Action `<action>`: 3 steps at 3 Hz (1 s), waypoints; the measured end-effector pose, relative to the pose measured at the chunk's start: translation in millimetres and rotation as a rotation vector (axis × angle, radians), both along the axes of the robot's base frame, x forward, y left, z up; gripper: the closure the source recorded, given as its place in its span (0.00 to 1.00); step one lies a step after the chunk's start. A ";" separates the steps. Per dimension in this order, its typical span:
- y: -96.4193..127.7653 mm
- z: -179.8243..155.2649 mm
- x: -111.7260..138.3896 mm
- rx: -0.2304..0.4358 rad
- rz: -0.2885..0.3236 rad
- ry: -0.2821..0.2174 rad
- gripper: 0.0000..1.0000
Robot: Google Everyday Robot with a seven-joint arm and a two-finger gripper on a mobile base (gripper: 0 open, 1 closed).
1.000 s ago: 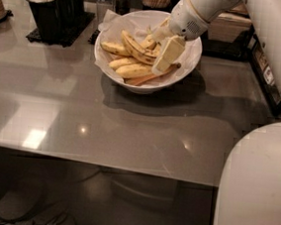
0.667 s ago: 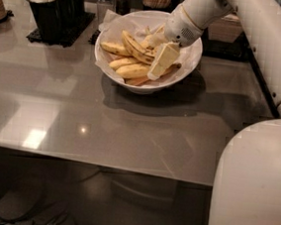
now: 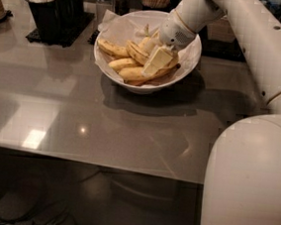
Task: Pick banana from white bowl
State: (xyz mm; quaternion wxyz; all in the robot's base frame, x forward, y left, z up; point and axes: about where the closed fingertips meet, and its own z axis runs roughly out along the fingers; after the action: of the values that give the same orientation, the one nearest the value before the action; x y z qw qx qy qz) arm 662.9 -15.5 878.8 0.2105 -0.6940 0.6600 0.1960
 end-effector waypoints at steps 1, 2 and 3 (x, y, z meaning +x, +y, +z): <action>0.0 5.1 0.0 0.000 0.000 0.000 0.81; -1.1 8.9 -1.0 0.001 -0.006 -0.012 1.00; -1.2 11.1 -1.2 0.001 -0.006 -0.012 1.00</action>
Offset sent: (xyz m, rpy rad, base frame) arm -0.0141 -0.0083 0.0084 -0.0059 -0.0313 -0.0171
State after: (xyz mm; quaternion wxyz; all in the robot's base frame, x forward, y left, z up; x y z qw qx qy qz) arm 661.7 -16.7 889.9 0.2156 -0.6929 0.6609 0.1915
